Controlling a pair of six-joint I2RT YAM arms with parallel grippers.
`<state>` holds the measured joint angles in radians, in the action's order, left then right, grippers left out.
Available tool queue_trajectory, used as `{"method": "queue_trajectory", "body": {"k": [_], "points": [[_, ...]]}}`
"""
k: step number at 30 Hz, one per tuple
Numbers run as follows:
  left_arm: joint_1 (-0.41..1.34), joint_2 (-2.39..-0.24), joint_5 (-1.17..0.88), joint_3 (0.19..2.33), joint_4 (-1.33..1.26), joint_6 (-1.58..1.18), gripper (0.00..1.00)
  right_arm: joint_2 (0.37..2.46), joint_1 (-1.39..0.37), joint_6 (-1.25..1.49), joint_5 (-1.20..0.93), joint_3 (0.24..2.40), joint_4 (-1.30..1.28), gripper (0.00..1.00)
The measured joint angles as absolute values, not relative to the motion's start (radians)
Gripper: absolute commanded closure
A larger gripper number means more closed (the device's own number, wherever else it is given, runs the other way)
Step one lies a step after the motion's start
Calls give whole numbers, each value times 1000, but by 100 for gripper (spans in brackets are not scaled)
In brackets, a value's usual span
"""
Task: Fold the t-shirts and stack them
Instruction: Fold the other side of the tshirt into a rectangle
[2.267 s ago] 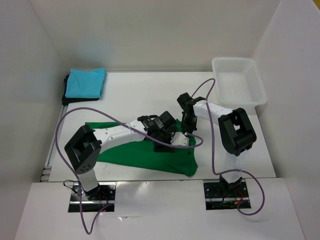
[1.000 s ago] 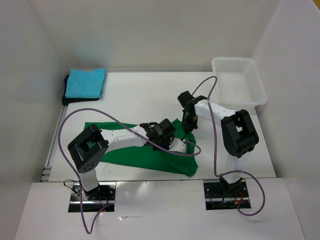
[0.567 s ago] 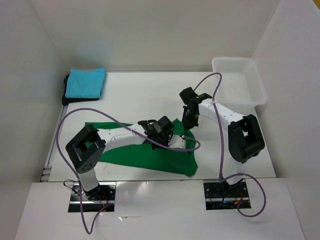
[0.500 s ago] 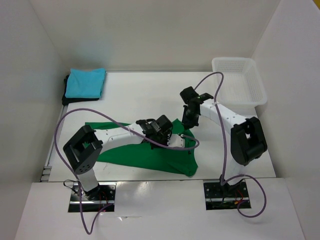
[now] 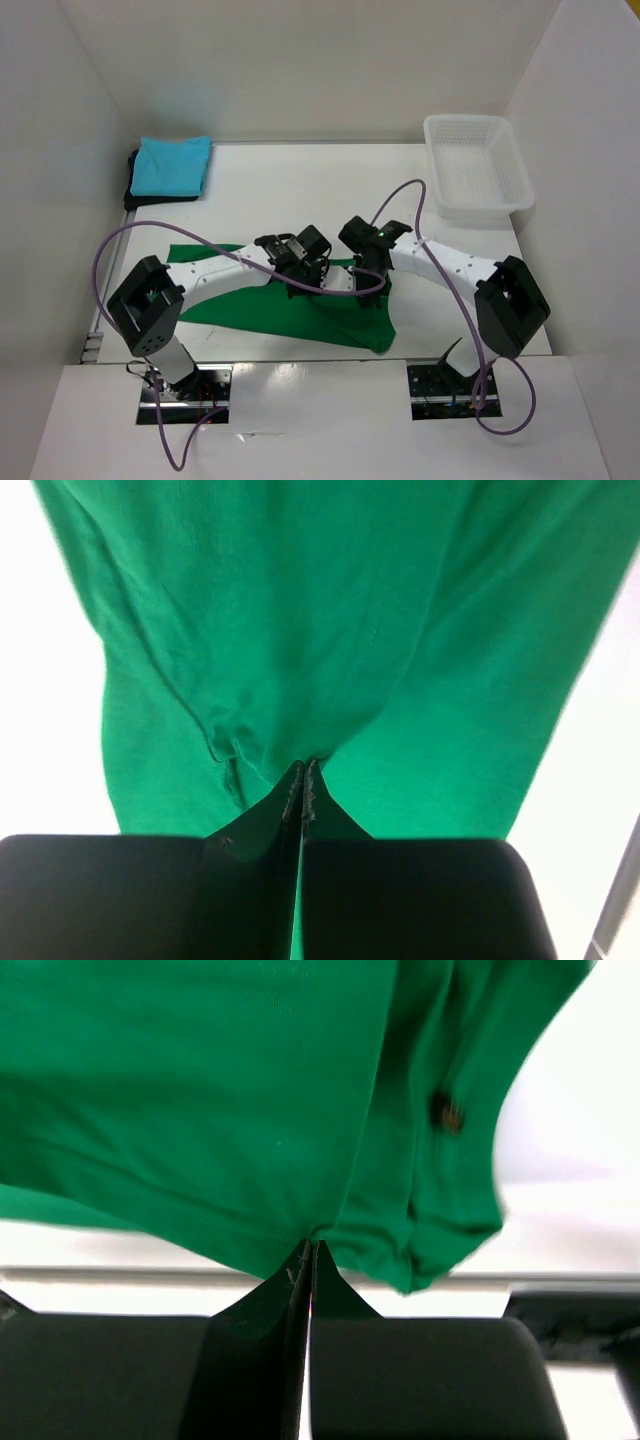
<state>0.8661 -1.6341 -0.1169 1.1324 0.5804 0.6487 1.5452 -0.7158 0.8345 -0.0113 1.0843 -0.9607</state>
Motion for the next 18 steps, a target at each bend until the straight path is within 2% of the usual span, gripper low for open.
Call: {"method": "queue_trajectory", "body": {"k": [15,17,18], "points": [[866,-1623,-171,1077,629,679,100,1522,-850,989,-80,1005,-975,100],[865,-1623,-170,1070,630,679,100,1543,-853,991,-91,1005,-963,93],[865,-1623,-170,1066,629,678,97,1552,-854,991,-95,1005,-957,78]]}}
